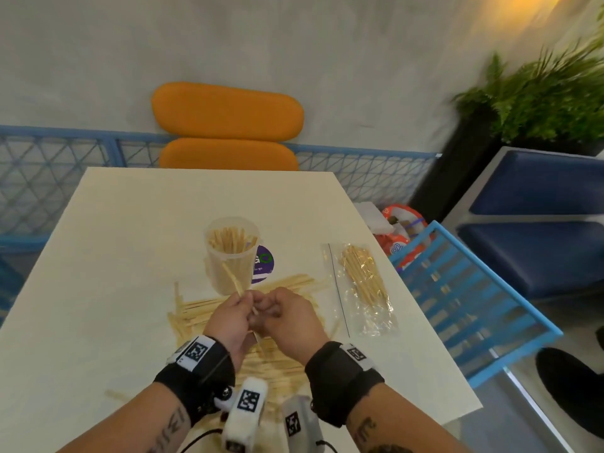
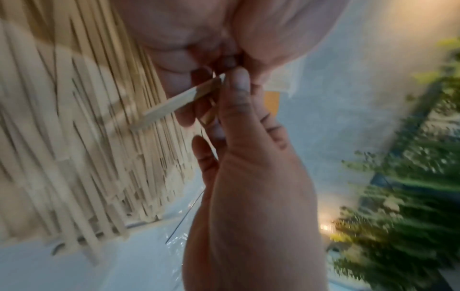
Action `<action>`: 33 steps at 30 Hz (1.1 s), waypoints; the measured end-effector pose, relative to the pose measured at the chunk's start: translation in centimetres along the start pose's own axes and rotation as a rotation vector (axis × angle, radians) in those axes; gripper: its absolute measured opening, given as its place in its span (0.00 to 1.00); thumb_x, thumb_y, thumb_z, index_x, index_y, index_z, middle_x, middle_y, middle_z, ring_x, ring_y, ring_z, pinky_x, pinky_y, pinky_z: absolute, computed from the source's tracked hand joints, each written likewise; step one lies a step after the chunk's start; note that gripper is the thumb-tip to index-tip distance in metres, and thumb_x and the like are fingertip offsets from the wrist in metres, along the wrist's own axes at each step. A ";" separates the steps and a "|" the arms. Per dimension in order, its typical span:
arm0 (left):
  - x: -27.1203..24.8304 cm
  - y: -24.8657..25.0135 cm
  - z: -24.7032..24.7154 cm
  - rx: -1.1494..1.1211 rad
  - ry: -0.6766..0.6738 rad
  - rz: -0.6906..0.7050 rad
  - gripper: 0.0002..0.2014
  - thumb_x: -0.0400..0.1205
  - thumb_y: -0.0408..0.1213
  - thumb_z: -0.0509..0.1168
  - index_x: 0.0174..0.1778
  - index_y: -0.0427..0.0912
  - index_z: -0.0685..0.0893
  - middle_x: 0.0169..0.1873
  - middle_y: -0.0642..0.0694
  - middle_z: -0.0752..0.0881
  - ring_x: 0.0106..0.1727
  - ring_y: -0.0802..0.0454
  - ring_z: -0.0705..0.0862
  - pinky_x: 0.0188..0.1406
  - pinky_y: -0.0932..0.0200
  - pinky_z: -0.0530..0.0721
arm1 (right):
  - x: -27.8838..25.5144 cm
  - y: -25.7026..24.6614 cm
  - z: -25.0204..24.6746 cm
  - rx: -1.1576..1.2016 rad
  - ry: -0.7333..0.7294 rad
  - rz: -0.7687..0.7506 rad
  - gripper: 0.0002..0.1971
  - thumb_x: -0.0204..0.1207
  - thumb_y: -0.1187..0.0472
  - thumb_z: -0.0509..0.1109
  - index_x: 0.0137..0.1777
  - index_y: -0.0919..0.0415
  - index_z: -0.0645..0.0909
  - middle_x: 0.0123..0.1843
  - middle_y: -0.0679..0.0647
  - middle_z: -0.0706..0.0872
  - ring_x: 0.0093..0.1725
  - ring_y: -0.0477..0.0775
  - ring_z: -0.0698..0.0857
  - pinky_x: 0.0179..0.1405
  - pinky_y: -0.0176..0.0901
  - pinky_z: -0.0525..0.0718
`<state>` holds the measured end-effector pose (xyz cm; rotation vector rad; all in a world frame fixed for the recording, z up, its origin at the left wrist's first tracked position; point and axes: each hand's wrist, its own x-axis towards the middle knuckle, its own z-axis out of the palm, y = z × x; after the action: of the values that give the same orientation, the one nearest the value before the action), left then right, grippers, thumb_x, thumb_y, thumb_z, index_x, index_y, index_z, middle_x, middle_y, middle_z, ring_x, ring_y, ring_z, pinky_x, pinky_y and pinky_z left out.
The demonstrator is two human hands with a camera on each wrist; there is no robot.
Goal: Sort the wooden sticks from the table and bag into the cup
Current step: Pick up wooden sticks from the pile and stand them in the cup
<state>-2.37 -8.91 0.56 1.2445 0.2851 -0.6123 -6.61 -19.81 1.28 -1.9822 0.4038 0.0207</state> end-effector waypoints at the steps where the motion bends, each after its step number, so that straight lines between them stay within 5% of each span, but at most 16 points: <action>1: 0.4 -0.1 -0.2 -0.074 0.025 -0.018 0.14 0.92 0.39 0.53 0.51 0.39 0.81 0.37 0.40 0.86 0.30 0.51 0.85 0.30 0.55 0.84 | 0.4 0.2 -0.6 -0.050 -0.009 -0.010 0.09 0.74 0.58 0.79 0.49 0.57 0.83 0.45 0.49 0.91 0.42 0.43 0.89 0.43 0.38 0.88; 4: 1.5 -0.2 -1.5 -0.207 0.124 -0.047 0.13 0.93 0.38 0.52 0.51 0.37 0.79 0.34 0.41 0.80 0.34 0.44 0.82 0.42 0.44 0.86 | 2.8 0.7 -3.3 -0.336 0.020 -0.072 0.08 0.81 0.54 0.72 0.58 0.52 0.84 0.51 0.44 0.88 0.46 0.41 0.84 0.52 0.36 0.83; 7: 2.1 -0.6 -2.5 -0.202 0.171 -0.041 0.13 0.93 0.37 0.51 0.51 0.38 0.79 0.28 0.46 0.72 0.23 0.53 0.68 0.22 0.56 0.76 | 6.0 1.3 -5.7 -0.587 -0.060 -0.056 0.17 0.85 0.59 0.65 0.73 0.52 0.80 0.68 0.50 0.85 0.64 0.51 0.83 0.65 0.41 0.79; 10: 2.1 -0.9 -3.0 -0.177 0.175 -0.059 0.11 0.91 0.36 0.52 0.50 0.41 0.78 0.24 0.49 0.69 0.18 0.56 0.62 0.17 0.65 0.64 | 9.3 1.7 -6.0 -0.854 -0.173 -0.076 0.23 0.85 0.61 0.63 0.80 0.51 0.73 0.78 0.53 0.77 0.76 0.56 0.76 0.75 0.47 0.74; 12: 2.0 -1.2 -3.2 -0.149 0.163 -0.073 0.09 0.90 0.36 0.54 0.49 0.42 0.78 0.22 0.50 0.69 0.19 0.56 0.62 0.17 0.66 0.61 | 10.6 2.0 -5.3 -0.962 -0.248 -0.081 0.23 0.84 0.61 0.64 0.79 0.50 0.74 0.77 0.55 0.78 0.74 0.59 0.77 0.74 0.52 0.77; 16: 1.7 -1.2 -3.8 -0.135 0.169 -0.074 0.09 0.91 0.37 0.53 0.48 0.42 0.76 0.23 0.50 0.69 0.19 0.56 0.63 0.19 0.65 0.62 | 11.2 3.1 -3.7 -1.145 -0.291 -0.139 0.12 0.79 0.60 0.67 0.61 0.52 0.84 0.59 0.55 0.81 0.59 0.61 0.84 0.57 0.53 0.85; 27: 0.6 0.1 -4.7 -0.128 0.122 -0.021 0.11 0.92 0.37 0.52 0.49 0.40 0.77 0.23 0.48 0.69 0.21 0.53 0.66 0.22 0.61 0.66 | 8.9 1.2 -4.9 -1.149 -0.164 -0.180 0.13 0.81 0.66 0.63 0.55 0.54 0.88 0.50 0.54 0.81 0.52 0.58 0.84 0.48 0.45 0.80; 33: -0.5 0.9 -2.7 -0.095 0.019 0.027 0.14 0.93 0.37 0.51 0.48 0.38 0.78 0.25 0.44 0.75 0.23 0.50 0.74 0.20 0.58 0.79 | 5.8 -1.4 -6.7 -0.552 0.020 -0.088 0.11 0.84 0.59 0.68 0.40 0.58 0.86 0.37 0.53 0.84 0.35 0.49 0.79 0.34 0.39 0.76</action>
<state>-1.97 -6.11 0.68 1.1615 0.3090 -0.5575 -1.81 -26.81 4.31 -2.5450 0.3459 0.0624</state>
